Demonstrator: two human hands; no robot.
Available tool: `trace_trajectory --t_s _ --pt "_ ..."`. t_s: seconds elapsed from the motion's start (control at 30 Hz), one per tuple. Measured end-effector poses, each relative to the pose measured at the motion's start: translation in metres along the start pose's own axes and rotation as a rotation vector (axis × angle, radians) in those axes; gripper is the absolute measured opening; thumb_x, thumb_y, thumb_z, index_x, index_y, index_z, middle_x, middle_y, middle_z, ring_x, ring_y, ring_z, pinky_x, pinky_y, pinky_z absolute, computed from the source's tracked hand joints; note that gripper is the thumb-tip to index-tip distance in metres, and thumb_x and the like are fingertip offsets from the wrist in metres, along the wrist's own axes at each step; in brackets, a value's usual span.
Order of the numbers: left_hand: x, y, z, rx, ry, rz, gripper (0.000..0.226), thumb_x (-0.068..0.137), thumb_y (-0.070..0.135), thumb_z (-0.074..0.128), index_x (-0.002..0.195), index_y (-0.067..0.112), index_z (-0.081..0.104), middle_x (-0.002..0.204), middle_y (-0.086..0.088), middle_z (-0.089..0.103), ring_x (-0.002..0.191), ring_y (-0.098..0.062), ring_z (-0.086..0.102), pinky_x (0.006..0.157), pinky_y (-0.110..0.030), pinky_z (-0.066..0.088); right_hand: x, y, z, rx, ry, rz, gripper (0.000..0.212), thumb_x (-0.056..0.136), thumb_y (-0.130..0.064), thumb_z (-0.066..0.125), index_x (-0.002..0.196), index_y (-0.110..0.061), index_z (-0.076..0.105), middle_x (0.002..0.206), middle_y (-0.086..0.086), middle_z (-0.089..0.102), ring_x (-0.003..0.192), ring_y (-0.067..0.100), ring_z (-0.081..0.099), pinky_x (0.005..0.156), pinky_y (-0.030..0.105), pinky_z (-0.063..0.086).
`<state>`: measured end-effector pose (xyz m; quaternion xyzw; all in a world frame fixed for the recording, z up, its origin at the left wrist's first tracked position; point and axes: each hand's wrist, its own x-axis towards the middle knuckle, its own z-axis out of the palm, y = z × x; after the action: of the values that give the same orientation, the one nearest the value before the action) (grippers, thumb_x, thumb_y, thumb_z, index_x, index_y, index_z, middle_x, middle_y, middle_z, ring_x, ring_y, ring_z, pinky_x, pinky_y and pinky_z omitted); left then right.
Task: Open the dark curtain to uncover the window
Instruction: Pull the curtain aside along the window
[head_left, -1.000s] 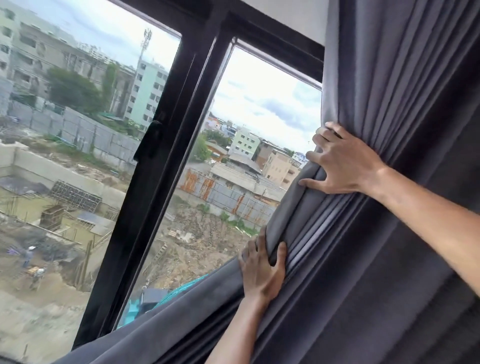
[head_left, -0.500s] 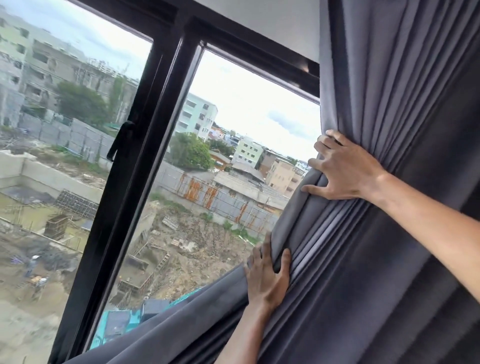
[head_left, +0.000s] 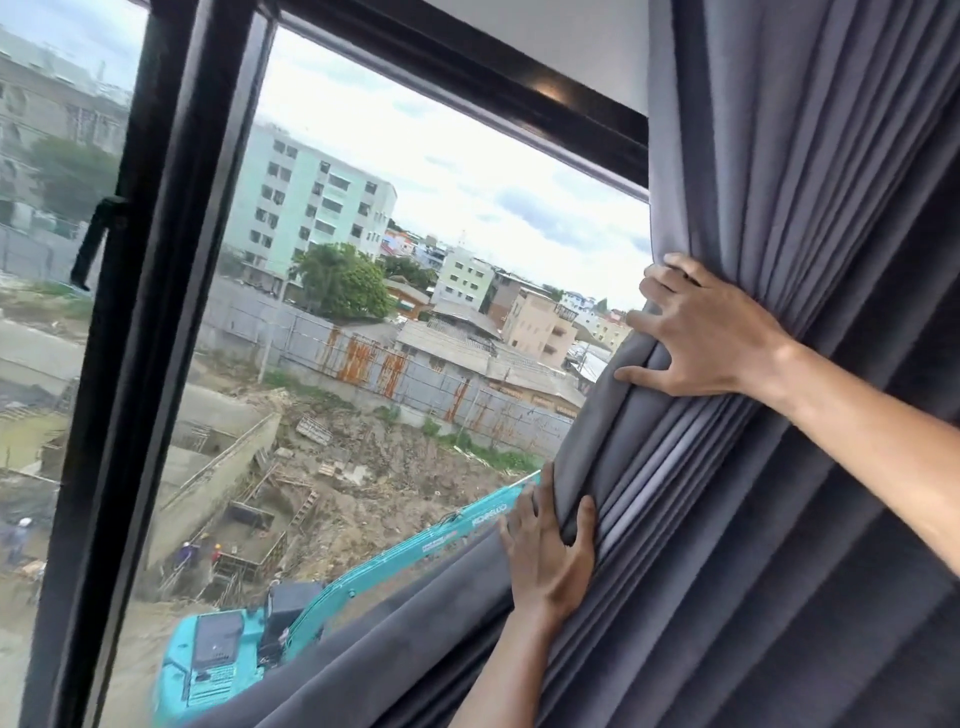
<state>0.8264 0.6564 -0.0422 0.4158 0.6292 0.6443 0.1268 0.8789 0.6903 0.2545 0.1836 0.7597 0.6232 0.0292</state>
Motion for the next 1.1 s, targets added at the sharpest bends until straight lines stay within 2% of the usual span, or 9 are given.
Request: trace_trajectory --t_s 0.27,0.47,0.63,0.8,0.9,1.0,1.1 --pt "-0.018 0.016 0.07 0.016 -0.001 0.011 0.091 0.077 0.086 -0.001 0.156 0.044 0.013 0.144 0.004 0.043 0.14 -0.023 0.033 0.122 -0.051 0.007 -0.057 0.019 0.044 0.049 -0.095 0.04 0.094 0.087 -0.088 0.013 0.117 -0.019 0.07 0.138 0.017 0.059 0.142 0.034 0.043 0.127 0.045 0.011" --pt "-0.04 0.014 0.117 -0.013 -0.111 -0.011 0.085 0.077 0.085 0.003 0.155 0.051 0.001 0.157 0.003 0.031 0.147 -0.022 0.022 0.122 -0.05 0.003 -0.104 0.022 0.086 0.118 -0.19 0.081 0.091 0.086 -0.089 0.015 0.118 -0.022 0.068 0.14 0.017 0.058 0.143 0.034 0.042 0.127 0.048 0.015" --pt "-0.054 0.026 0.159 -0.035 -0.184 -0.032 0.082 0.077 0.083 0.007 0.153 0.052 -0.003 0.158 0.002 0.031 0.148 -0.02 0.02 0.123 -0.05 0.004 -0.14 0.031 0.126 0.134 -0.232 0.108 0.083 0.088 -0.085 0.023 0.126 -0.023 0.065 0.143 0.015 0.056 0.146 0.032 0.038 0.127 0.048 0.017" --pt "-0.056 0.024 0.2 -0.045 -0.214 -0.023 0.081 0.08 0.083 0.009 0.153 0.052 -0.005 0.16 0.0 0.03 0.15 -0.019 0.018 0.123 -0.05 0.006 -0.163 0.035 0.16 0.169 -0.234 0.141 0.075 0.088 -0.081 0.034 0.129 -0.026 0.064 0.143 0.014 0.054 0.147 0.031 0.036 0.126 0.048 0.018" --pt "-0.056 0.023 0.227 -0.056 -0.213 -0.018 0.078 0.083 0.081 0.012 0.151 0.053 -0.013 0.162 -0.001 0.026 0.151 -0.018 0.015 0.122 -0.051 0.009 -0.171 0.038 0.178 0.164 -0.198 0.145 0.072 0.087 -0.079 0.041 0.13 -0.026 0.063 0.144 0.014 0.054 0.147 0.031 0.036 0.127 0.046 0.015" --pt "-0.057 0.023 0.249 -0.076 -0.169 -0.009 0.076 0.091 0.072 0.025 0.15 0.052 -0.018 0.163 -0.002 0.021 0.151 -0.019 0.013 0.121 -0.051 0.01 -0.176 0.04 0.189 0.156 -0.17 0.151 0.071 0.087 -0.077 0.043 0.133 -0.026 0.061 0.146 0.014 0.053 0.149 0.03 0.034 0.127 0.046 0.013" --pt "-0.058 0.023 0.264 -0.076 -0.1 -0.005 0.077 0.091 0.07 0.025 0.153 0.048 -0.014 0.162 -0.004 0.021 0.15 -0.021 0.014 0.122 -0.051 0.011 -0.181 0.043 0.2 0.143 -0.135 0.141 0.07 0.087 -0.076 0.045 0.134 -0.025 0.061 0.145 0.015 0.054 0.148 0.031 0.036 0.127 0.046 0.014"
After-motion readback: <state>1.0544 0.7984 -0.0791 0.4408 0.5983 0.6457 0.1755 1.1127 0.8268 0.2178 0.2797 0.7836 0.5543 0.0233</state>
